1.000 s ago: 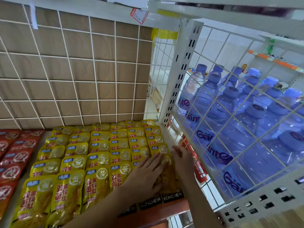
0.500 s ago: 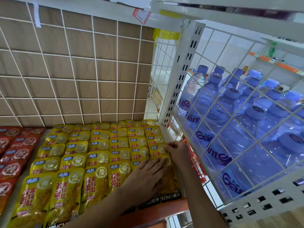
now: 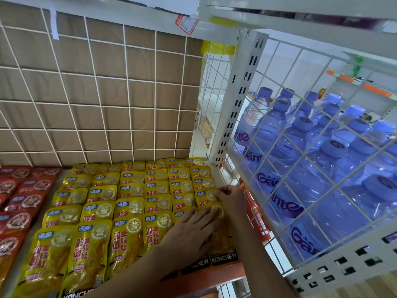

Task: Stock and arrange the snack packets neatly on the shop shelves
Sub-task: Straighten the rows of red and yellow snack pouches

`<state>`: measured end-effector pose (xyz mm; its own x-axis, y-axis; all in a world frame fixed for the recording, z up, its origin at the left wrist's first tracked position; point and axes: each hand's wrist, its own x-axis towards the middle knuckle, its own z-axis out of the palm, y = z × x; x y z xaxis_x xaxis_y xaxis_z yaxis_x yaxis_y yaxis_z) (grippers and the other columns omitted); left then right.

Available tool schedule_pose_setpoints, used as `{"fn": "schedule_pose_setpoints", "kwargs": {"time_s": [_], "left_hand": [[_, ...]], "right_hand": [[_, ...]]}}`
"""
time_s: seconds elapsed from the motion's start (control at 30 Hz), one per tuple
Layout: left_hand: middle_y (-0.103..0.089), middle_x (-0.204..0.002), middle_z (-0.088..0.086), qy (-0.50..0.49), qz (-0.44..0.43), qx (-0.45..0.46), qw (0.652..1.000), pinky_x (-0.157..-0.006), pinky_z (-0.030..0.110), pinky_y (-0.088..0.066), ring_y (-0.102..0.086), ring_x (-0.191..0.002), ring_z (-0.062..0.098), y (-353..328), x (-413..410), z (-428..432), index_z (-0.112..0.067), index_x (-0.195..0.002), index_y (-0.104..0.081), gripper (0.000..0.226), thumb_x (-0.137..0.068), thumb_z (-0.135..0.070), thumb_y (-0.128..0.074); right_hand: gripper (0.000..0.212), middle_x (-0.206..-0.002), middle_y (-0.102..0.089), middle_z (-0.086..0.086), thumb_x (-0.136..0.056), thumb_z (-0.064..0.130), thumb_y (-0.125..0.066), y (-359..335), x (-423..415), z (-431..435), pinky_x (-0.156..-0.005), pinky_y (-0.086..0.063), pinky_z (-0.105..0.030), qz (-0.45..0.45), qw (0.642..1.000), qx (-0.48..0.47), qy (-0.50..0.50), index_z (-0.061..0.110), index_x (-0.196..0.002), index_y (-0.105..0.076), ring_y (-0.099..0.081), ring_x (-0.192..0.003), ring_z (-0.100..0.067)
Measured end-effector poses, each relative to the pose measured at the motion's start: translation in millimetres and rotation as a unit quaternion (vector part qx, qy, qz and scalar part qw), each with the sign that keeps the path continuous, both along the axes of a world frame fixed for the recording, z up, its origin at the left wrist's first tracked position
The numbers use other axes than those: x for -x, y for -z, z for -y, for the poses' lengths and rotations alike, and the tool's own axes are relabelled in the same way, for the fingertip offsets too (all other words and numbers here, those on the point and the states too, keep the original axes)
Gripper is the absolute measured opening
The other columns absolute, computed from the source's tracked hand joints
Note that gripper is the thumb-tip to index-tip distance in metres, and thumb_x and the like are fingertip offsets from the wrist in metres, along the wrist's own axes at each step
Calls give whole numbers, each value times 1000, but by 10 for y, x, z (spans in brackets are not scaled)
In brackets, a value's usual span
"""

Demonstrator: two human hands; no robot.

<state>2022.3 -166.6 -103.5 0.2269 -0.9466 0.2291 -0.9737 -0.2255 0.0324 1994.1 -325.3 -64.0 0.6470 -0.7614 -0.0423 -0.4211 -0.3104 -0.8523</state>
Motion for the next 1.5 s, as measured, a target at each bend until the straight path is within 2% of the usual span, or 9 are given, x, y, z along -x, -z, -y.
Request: {"fn": "schedule_pose_setpoints", "kwargs": {"time_s": [0.13, 0.33, 0.63, 0.77, 0.93, 1.07, 1.27, 1.4, 1.5], "left_hand": [[-51, -138, -7, 5, 0, 10, 1000, -99, 36, -44, -50, -124, 11, 1, -2, 4, -28, -136, -44, 54, -88, -51, -33], [-52, -136, -8, 9, -8, 6, 1000, -98, 36, -46, -51, -123, 10, -22, 3, -2, -28, -135, -44, 53, -89, -52, -32], [-53, -135, -9, 2, -20, 7, 1000, -100, 34, -41, -51, -123, 10, -88, 14, -28, -29, -133, -43, 50, -89, -51, -34], [-46, -141, -3, -45, -49, 40, 997, -109, 35, -29, -42, -131, 15, -201, -1, 16, -25, -132, -46, 51, -87, -47, -35], [2, -152, -1, -107, -67, 4, 992, -110, 34, 12, -1, -143, 14, -247, -61, 140, -23, -147, -26, 73, -84, -56, -13], [-60, -127, 6, -105, -72, -70, 989, -99, 40, -37, -56, -119, 21, -190, -46, 150, -26, -123, -63, 63, -77, -58, -33], [-60, -127, 6, -108, -37, -20, 993, -94, 44, -47, -58, -117, 21, -72, -74, 159, -26, -124, -62, 61, -79, -58, -36], [-57, -131, 6, -113, -15, 9, 993, -107, 41, -33, -54, -121, 21, -26, -67, 148, -26, -127, -58, 61, -80, -58, -38], [-57, -132, 6, -112, -15, 15, 994, -108, 40, -33, -54, -122, 21, -30, -66, 148, -26, -128, -57, 61, -80, -58, -39]], "right_hand": [[7, -81, -66, -6, -82, 8, -65, 25, 12, 26, -77, -52, -35, -1, 1000, -3, -1, 4, -86, -67, -63, -79, -22], [8, -77, -62, -2, -82, 8, -65, 31, 11, 19, -72, -49, -29, -1, 1000, 6, -5, 3, -88, -67, -60, -74, -17], [4, -82, -65, -2, -81, 12, -66, 63, 1, 44, -76, -54, -37, -4, 1000, 0, -5, 13, -82, -62, -63, -79, -19], [14, -88, -64, -1, -85, 19, -56, 8, -78, 56, -61, -45, -23, -4, 999, 38, 22, 13, -96, -62, -58, -77, -13], [22, -97, -68, -8, -84, 18, -61, -41, -328, 182, -75, -46, -27, -84, 993, 67, -41, 6, -102, -65, -62, -91, -22], [18, -84, -65, -6, -76, 16, -70, -32, -399, 241, -75, -47, -29, -73, 996, 29, -43, 6, -90, -67, -62, -82, -20], [9, -83, -67, -8, -75, 13, -71, -13, -427, 283, -79, -53, -39, -56, 997, 3, -54, 10, -81, -64, -64, -82, -24], [16, -87, -70, -11, -77, 17, -70, 25, -446, 296, -78, -53, -39, -61, 997, 10, -48, 5, -87, -68, -66, -83, -25], [17, -88, -70, -11, -77, 18, -71, 35, -454, 300, -80, -53, -41, -60, 997, 3, -46, 5, -89, -68, -66, -83, -25]]}}
